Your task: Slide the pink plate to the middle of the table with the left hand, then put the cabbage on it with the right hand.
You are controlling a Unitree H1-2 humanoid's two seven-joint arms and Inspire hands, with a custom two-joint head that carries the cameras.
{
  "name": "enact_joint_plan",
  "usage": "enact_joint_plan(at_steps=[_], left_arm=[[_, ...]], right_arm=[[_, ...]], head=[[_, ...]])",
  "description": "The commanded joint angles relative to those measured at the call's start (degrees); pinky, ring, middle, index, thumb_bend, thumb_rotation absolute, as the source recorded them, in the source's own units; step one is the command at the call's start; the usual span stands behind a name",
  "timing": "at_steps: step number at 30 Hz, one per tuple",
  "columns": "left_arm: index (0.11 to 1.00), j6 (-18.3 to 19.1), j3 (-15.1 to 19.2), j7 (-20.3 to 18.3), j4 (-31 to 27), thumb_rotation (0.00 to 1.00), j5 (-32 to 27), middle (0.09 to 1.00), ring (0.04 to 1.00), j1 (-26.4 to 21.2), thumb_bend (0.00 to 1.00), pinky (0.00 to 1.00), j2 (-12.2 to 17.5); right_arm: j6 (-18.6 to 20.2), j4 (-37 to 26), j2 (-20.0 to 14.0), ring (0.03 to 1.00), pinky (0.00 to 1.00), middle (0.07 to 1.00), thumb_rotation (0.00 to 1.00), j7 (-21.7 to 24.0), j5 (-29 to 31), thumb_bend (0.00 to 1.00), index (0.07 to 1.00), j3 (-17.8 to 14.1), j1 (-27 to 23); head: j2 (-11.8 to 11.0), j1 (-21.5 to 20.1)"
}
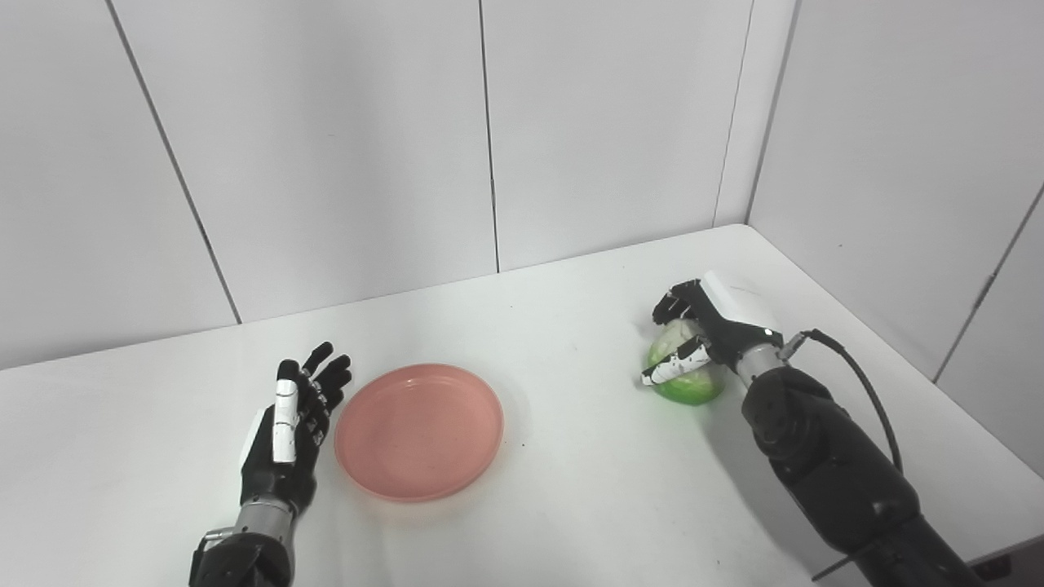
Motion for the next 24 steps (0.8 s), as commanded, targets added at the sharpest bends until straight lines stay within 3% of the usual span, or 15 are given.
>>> enact_joint_plan(at_steps=[1, 8, 12, 15, 18, 24], left_arm=[[0.873, 0.1, -0.4, -0.1, 0.4, 1.00, 0.1, 0.869, 0.903, 1.0, 0.74, 0.98, -0.1], [0.866, 0.2, -0.3, 0.4, 0.1, 1.00, 0.1, 0.863, 0.895, 1.1, 0.75, 0.96, -0.5], [0.872, -0.3, -0.5, 0.3, 0.2, 1.00, 0.1, 0.869, 0.900, 1.2, 0.76, 0.96, -0.6], [0.871, 0.1, -0.4, 0.1, 0.0, 1.00, -0.2, 0.868, 0.900, 1.3, 0.76, 0.96, -0.7], [0.873, 0.2, -0.4, 0.0, -0.1, 1.00, -0.2, 0.871, 0.900, 1.3, 0.76, 0.96, -0.8], [0.875, 1.0, -0.4, 0.1, -0.8, 1.00, -0.5, 0.872, 0.900, 1.6, 0.76, 0.95, -1.0]], right_arm=[[-3.1, 0.1, 0.1, 0.418, 0.31, 0.509, 0.00, -2.4, 0.0, 0.51, 0.492, -0.2, -1.6], [-3.8, -1.4, 1.2, 0.450, 0.41, 0.547, 0.00, -4.2, -0.6, 0.51, 0.458, 0.1, -1.6], [-7.9, -4.5, 3.5, 0.478, 0.48, 0.547, 0.00, -6.4, 1.6, 0.51, 0.438, -0.6, -1.5], [-9.0, -6.0, 4.9, 0.491, 0.38, 0.554, 0.00, -6.6, 2.8, 0.49, 0.438, -0.9, -1.8], [-8.0, -8.5, 7.0, 0.502, 0.39, 0.543, 0.00, -5.9, 3.2, 0.49, 0.429, -0.9, -2.6], [-9.9, -8.8, 10.4, 0.495, 0.38, 0.543, 0.00, -5.7, 4.8, 0.49, 0.434, 0.0, -4.7]], head=[[0.1, 0.0], [0.1, 0.4], [0.2, 1.0], [0.2, 1.3], [0.2, 1.4], [0.4, 1.6]])
